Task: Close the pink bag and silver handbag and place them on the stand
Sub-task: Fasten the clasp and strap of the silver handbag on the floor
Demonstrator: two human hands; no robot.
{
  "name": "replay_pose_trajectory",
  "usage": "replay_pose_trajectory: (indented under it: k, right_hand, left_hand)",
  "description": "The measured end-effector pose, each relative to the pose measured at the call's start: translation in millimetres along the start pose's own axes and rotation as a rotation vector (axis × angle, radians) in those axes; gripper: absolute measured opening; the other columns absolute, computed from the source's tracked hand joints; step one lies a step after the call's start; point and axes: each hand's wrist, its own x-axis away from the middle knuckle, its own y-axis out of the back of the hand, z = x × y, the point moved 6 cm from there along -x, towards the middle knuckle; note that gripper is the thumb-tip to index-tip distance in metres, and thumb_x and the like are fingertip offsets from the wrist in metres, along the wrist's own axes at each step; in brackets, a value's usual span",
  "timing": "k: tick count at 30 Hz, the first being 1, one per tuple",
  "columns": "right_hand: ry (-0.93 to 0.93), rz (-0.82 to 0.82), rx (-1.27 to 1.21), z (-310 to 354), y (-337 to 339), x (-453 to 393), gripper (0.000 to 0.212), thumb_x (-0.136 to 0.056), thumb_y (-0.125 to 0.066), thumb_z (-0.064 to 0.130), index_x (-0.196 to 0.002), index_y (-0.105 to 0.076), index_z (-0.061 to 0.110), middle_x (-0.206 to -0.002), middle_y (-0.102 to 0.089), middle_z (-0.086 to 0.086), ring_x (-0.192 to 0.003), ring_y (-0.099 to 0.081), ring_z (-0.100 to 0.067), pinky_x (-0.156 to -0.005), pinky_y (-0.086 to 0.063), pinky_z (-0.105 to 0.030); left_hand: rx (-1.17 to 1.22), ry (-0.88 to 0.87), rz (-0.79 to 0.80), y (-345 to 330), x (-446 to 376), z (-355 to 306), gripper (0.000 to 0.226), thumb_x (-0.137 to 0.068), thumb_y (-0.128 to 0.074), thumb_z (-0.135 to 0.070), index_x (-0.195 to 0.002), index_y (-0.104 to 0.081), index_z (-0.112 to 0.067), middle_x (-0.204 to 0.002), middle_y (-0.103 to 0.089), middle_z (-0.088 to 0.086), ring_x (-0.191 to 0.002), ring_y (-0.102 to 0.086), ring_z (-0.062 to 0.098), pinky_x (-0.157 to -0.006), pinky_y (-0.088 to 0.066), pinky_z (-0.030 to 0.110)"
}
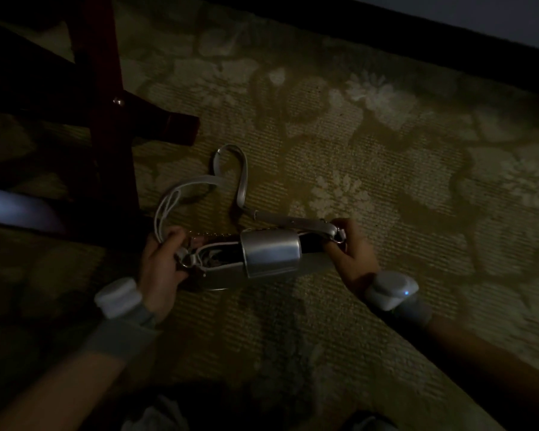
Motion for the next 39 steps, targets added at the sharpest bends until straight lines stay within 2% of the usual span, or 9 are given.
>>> replay_pose_trajectory:
  k: [8,12,17,19,21,25,30,35,39]
  right_hand:
    - [-0.032,0.03,0.044,6,4,8,0.031,-0.09,-0.055,0.025,-0.117,-0.047,0.011,-0.096,-0.055,0.0,-0.085,-0.053,-0.018,-0.07,-0.037,-0.029]
    - [-0.055,0.057,0.089,10,6,5,0.027,-0.091,-0.052,0.031,-0.114,-0.049,0.015,-0.095,-0.055,0.002,-0.083,-0.053,-0.017,-0.066,-0.038,-0.027]
    - [-0.052,0.082,0.115,11,7,2,0.024,-0.092,-0.05,0.032,-0.111,-0.05,0.018,-0.096,-0.056,0.003,-0.083,-0.053,-0.016,-0.065,-0.039,-0.027]
    - [-0.044,0.089,0.125,13,6,1,0.022,-0.092,-0.049,0.034,-0.109,-0.05,0.019,-0.094,-0.056,0.003,-0.082,-0.053,-0.016,-0.062,-0.039,-0.027]
    - [-0.034,0.098,0.133,14,6,-1,0.022,-0.093,-0.048,0.033,-0.108,-0.051,0.018,-0.093,-0.056,0.002,-0.081,-0.054,-0.017,-0.066,-0.039,-0.029]
    - [-0.04,0.109,0.098,14,6,-3,0.006,-0.094,-0.046,0.029,-0.098,-0.049,0.026,-0.081,-0.054,0.012,-0.073,-0.051,-0.009,-0.06,-0.039,-0.025]
    - [-0.133,0.045,-0.065,13,9,-8,0.011,-0.094,-0.048,0.024,-0.098,-0.058,0.021,-0.097,-0.062,-0.005,-0.092,-0.057,-0.024,-0.077,-0.044,-0.035]
    - [-0.121,0.055,-0.001,23,7,-20,0.024,-0.093,-0.049,0.028,-0.11,-0.061,0.016,-0.105,-0.063,-0.004,-0.095,-0.056,-0.02,-0.074,-0.041,-0.029]
    - [-0.055,0.107,0.055,37,-1,-32,0.024,-0.091,-0.053,0.024,-0.113,-0.06,0.018,-0.105,-0.063,-0.004,-0.096,-0.058,-0.02,-0.069,-0.044,-0.025]
  left_hand:
    - [0.113,0.084,-0.132,27,-27,13,0.059,-0.084,-0.056,-0.01,-0.137,-0.033,-0.022,-0.135,-0.05,0.011,-0.116,-0.054,0.03,-0.071,-0.052,0.04]
    - [-0.319,-0.078,-0.326,28,-29,-8,0.098,-0.072,-0.071,-0.016,-0.146,-0.006,-0.025,-0.153,-0.016,0.013,-0.136,-0.028,0.034,-0.109,-0.032,0.047]
    - [-1.073,-0.621,-0.302,-1,-12,-53,0.085,-0.074,-0.071,-0.016,-0.143,-0.021,-0.021,-0.155,-0.002,0.014,-0.142,0.004,0.038,-0.113,0.003,0.056]
    - [-1.316,-0.773,-0.18,-17,-9,-60,0.063,-0.075,-0.068,-0.022,-0.133,-0.042,-0.019,-0.153,-0.017,0.015,-0.142,0.002,0.038,-0.108,0.012,0.057]
    - [-1.356,-0.881,0.051,-39,-6,-63,0.042,-0.081,-0.06,-0.027,-0.12,-0.056,-0.013,-0.143,-0.04,0.015,-0.14,-0.017,0.036,-0.112,-0.002,0.058]
    - [-1.286,-0.547,0.481,-70,-12,-31,0.036,-0.093,-0.047,-0.026,-0.126,-0.05,-0.013,-0.132,-0.051,0.009,-0.123,-0.046,0.027,-0.1,-0.036,0.033]
    - [-1.097,-0.09,0.532,-67,-9,0,0.036,-0.096,-0.038,-0.025,-0.128,-0.046,-0.01,-0.13,-0.053,0.015,-0.118,-0.05,0.028,-0.094,-0.038,0.032]
    - [-0.844,0.158,0.643,-54,31,34,0.034,-0.097,-0.034,-0.024,-0.13,-0.041,-0.019,-0.132,-0.043,-0.001,-0.131,-0.038,0.022,-0.112,-0.028,0.038]
    - [-0.806,0.232,0.64,-54,57,53,0.047,-0.097,-0.034,-0.028,-0.142,-0.022,-0.02,-0.146,-0.025,-0.002,-0.139,-0.022,0.016,-0.111,-0.018,0.024]
